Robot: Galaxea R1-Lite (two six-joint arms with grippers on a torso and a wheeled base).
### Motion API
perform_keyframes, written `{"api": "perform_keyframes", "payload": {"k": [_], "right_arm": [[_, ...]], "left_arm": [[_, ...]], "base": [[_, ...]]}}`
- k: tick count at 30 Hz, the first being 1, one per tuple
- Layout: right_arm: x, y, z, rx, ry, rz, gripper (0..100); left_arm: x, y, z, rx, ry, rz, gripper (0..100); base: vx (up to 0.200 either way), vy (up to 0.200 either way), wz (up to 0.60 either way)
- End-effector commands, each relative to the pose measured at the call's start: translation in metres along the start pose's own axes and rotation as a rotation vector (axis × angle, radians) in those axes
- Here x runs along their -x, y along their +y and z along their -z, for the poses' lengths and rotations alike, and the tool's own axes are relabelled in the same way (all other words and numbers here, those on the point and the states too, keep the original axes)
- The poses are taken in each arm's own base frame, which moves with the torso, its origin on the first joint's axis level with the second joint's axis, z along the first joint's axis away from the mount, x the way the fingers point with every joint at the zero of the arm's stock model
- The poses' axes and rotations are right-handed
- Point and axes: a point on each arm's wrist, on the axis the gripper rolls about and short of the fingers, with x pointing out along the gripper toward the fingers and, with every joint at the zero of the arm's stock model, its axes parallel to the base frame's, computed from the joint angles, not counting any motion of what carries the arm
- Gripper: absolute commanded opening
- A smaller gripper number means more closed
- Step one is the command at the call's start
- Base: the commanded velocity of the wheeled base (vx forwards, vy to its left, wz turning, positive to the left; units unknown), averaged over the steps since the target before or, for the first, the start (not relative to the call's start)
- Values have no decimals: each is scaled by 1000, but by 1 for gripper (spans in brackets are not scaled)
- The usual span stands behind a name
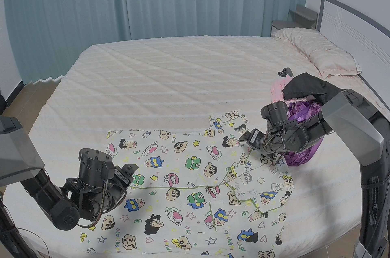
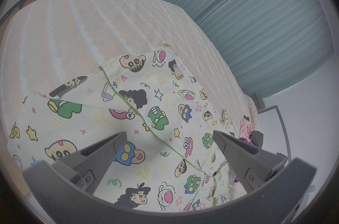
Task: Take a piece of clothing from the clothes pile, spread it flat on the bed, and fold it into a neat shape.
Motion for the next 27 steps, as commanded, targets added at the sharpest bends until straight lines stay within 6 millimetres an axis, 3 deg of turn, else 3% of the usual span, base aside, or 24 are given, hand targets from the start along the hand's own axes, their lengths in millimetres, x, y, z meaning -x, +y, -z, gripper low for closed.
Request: {"api": "perform_keyframes", "payload": {"k": [1, 5, 10, 11, 18, 27], "right_arm": [[-10, -10, -5, -19, -4, 21, 100], [-2, -10, -13, -34, -23, 15, 100], [24, -4, -22, -64, -50, -12, 100], [35, -5, -21, -57, -48, -12, 100], [64, -11, -10, -41, -27, 4, 100], [111, -34, 12, -2, -74, -41, 100]], "left_arm": [[0, 0, 0, 1, -1, 1, 100], [0, 0, 0, 2, -2, 0, 100], [0, 0, -1, 4, -5, 0, 100], [0, 0, -2, 5, -6, 1, 100], [2, 1, -3, 6, -8, 0, 100], [2, 3, -7, 11, -21, -8, 100]], "base": [[0, 0, 0], [0, 0, 0], [0, 0, 0], [0, 0, 0], [0, 0, 0], [0, 0, 0]]}}
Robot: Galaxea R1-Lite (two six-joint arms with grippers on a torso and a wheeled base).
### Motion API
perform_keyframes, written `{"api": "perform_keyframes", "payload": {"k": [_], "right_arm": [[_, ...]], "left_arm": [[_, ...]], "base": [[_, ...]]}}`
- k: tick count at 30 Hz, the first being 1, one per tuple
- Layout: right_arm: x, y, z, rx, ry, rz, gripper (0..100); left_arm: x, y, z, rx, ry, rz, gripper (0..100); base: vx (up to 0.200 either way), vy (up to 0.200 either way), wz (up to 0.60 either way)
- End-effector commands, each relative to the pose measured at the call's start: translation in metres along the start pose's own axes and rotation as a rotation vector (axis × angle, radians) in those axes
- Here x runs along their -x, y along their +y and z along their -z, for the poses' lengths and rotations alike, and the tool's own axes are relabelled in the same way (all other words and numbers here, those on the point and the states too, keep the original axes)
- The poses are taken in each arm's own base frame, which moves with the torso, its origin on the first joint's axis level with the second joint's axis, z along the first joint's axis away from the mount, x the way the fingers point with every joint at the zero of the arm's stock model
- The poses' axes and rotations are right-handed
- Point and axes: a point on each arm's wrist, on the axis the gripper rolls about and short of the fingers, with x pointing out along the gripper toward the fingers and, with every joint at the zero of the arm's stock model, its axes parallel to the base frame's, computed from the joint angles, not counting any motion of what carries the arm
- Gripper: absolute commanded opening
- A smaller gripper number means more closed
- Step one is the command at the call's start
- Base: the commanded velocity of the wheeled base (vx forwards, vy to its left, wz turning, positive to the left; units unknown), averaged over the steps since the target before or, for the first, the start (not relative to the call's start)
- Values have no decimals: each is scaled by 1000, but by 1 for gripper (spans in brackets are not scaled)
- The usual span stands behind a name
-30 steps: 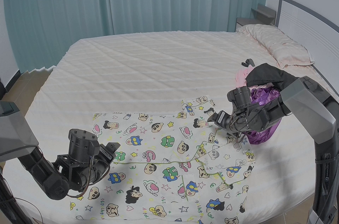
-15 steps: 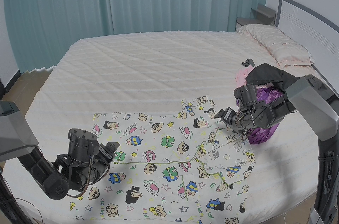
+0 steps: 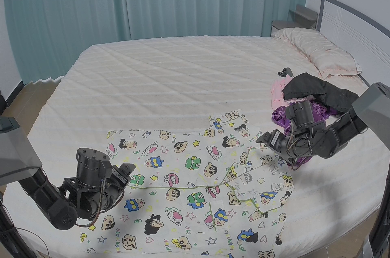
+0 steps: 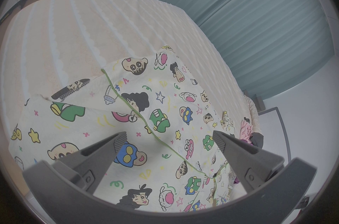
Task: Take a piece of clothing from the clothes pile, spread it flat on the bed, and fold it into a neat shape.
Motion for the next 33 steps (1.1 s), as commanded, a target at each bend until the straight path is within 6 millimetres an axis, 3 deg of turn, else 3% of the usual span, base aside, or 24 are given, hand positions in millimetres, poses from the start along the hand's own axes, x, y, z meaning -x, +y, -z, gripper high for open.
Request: {"api": "perform_keyframes", "payload": {"k": [1, 13, 22, 33], "right_arm": [[45, -13, 10, 30, -50, -49, 100], [80, -46, 34, 11, -91, -75, 100], [83, -60, 44, -7, -86, -80, 100], [85, -62, 41, -26, -102, -84, 100]], "left_arm": [[0, 1, -3, 3, -11, -4, 100], [-2, 3, -2, 5, -10, -3, 100], [-2, 3, -2, 5, -10, -2, 100], [-3, 1, -3, 8, -16, 4, 100]], "base": [[0, 0, 0], [0, 0, 0], [0, 0, 0], [0, 0, 0]]}}
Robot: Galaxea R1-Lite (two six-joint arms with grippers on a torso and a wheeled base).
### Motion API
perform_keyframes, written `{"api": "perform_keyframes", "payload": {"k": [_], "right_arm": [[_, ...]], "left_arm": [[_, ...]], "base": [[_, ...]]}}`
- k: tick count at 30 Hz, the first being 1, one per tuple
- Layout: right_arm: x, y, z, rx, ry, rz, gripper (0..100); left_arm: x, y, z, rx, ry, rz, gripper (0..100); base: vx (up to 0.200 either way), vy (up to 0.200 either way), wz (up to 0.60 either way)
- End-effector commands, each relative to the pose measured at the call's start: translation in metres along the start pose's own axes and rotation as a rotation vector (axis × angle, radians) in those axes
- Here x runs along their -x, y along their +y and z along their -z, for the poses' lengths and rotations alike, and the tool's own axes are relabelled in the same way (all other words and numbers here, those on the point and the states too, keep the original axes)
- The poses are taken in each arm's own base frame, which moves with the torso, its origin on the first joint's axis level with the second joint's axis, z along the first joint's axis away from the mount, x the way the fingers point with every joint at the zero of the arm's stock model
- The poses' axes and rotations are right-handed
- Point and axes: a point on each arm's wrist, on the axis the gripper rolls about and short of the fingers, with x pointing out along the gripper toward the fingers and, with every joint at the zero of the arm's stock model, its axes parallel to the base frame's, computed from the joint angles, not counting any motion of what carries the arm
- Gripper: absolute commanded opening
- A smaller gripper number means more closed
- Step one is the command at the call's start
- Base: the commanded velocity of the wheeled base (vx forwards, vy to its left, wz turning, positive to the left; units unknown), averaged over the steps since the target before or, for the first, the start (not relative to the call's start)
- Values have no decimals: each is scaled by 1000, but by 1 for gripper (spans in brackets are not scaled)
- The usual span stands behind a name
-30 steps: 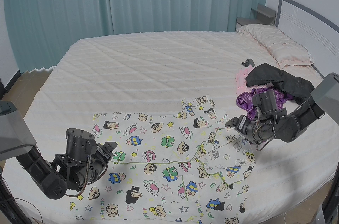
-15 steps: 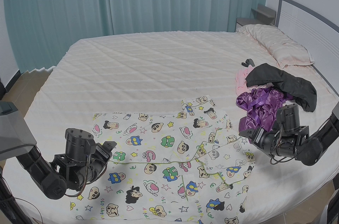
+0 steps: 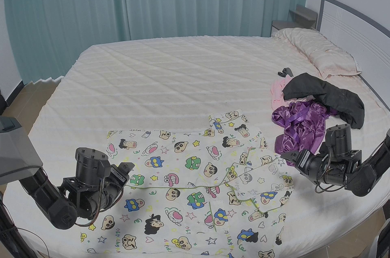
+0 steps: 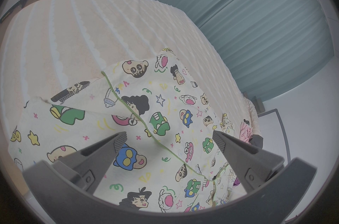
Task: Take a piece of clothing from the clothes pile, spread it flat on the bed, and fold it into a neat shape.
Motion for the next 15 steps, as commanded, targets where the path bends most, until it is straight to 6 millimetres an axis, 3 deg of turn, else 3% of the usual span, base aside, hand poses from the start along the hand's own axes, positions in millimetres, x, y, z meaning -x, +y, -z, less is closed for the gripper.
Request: {"api": "perform_keyframes", "payload": {"k": [1, 8, 15], "right_arm": [[0, -1, 0, 0, 2, 2, 100], [0, -2, -1, -6, 11, -8, 100], [0, -3, -2, -11, 19, -15, 100]], "left_arm": [[0, 0, 0, 0, -1, 1, 100], [1, 0, 0, 2, 2, 0, 100], [1, 1, 0, 1, 4, -2, 100]], "base": [[0, 0, 0], [0, 0, 0], [0, 200, 0]]}}
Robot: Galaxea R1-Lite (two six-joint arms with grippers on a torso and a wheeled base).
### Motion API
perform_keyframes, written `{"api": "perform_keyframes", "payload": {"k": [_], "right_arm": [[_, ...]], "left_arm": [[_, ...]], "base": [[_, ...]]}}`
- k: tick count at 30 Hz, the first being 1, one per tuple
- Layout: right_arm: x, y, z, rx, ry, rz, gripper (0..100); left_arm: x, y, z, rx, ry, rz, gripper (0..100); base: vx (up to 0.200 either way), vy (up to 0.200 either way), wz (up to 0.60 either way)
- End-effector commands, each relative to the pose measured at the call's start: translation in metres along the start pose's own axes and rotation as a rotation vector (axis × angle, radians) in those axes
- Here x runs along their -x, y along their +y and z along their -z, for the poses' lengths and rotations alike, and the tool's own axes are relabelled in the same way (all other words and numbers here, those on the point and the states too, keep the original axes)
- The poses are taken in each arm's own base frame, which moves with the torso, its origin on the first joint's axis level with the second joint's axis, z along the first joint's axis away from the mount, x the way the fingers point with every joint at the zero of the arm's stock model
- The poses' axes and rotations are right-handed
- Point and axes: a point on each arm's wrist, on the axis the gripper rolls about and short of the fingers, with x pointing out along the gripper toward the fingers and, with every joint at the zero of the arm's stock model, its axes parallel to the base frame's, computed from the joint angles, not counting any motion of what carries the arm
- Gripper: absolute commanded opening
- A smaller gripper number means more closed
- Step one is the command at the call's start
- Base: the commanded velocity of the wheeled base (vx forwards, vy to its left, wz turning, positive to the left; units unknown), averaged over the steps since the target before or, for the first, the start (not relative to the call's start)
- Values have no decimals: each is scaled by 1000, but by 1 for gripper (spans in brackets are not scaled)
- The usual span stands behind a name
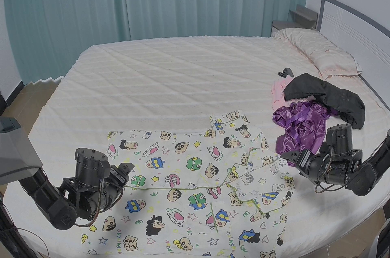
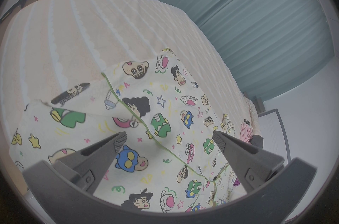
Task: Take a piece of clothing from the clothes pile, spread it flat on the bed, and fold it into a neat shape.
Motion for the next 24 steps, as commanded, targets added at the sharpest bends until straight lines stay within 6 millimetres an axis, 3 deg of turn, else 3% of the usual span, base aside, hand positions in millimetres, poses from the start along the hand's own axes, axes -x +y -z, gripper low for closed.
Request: {"api": "perform_keyframes", "payload": {"k": [1, 3, 24], "right_arm": [[-1, -1, 0, 0, 1, 2, 100], [0, 0, 0, 0, 0, 1, 100], [-1, -1, 0, -2, 3, 4, 100]], "left_arm": [[0, 0, 1, -1, 1, -2, 100], [-1, 1, 1, -1, 2, -3, 100], [-2, 2, 3, -8, 9, -11, 100]], "base": [[0, 200, 0], [0, 200, 0], [0, 0, 0]]}}
